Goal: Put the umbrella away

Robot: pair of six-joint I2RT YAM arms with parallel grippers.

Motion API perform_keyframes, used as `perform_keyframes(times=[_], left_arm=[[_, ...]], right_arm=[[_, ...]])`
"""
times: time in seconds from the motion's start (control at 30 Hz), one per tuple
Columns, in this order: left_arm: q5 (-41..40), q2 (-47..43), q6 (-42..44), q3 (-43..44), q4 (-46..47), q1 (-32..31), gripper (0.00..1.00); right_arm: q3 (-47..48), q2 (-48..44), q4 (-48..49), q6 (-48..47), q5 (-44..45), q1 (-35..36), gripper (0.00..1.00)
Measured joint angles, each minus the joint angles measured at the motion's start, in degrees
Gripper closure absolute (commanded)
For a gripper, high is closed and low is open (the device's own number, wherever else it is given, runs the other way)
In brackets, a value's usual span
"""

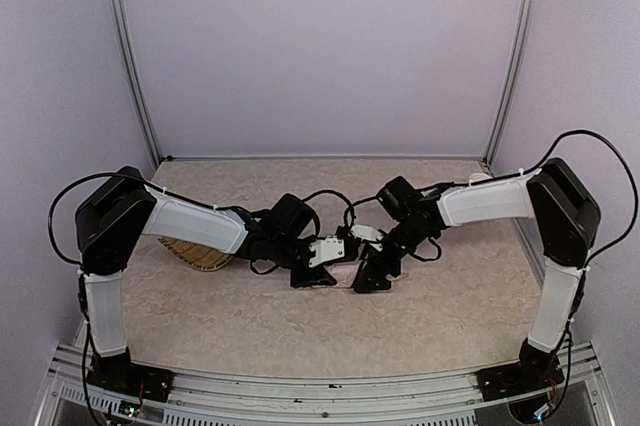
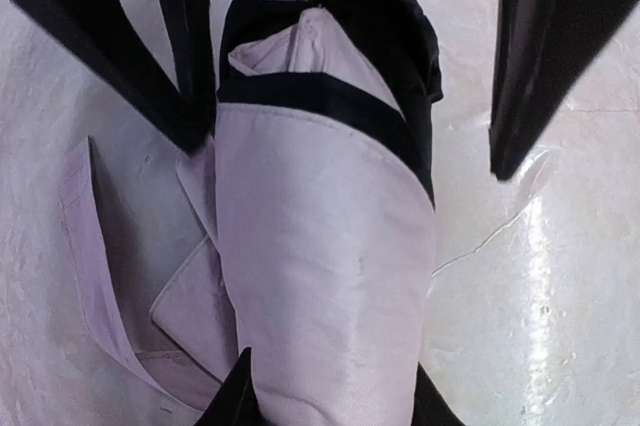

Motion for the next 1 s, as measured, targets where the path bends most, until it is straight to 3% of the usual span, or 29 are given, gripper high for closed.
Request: perform_keyframes(times=[0.27,0.37,0.53,0.73,0.87,1.0], left_arm=[[8.0,6.5,-5.1,12.5,-14.1,1.7,0.75],[13.7,9.8,-7.2,18.3,-20.6,3.7,0.77],[20.3,13.9,-8.2,24.2,-27.6,5.5,0.79],[25.4,16.6,-8.7,27.8,-33.7,6.1,0.79],[28.4,17.2,-8.7,28.1,-37.2,6.1,0.79],[29.9,17.5,-8.8,28.1,-38.7,6.5,0.76]], right_arm=[[-19.9,-23.4,18.2,0.9,13.7,-0.4,0.04],[-26.3,-30.0,25.0,-4.4,21.9,4.5,0.04],[-30.6,-30.1,28.6,-13.2,29.9,14.6,0.04],[-28.8,-21.6,32.4,-18.7,37.2,16.3,0.03],[-25.1,-14.5,32.8,-21.3,40.7,16.3,0.17],[-21.2,-10.4,30.6,-22.4,40.8,16.6,0.47]])
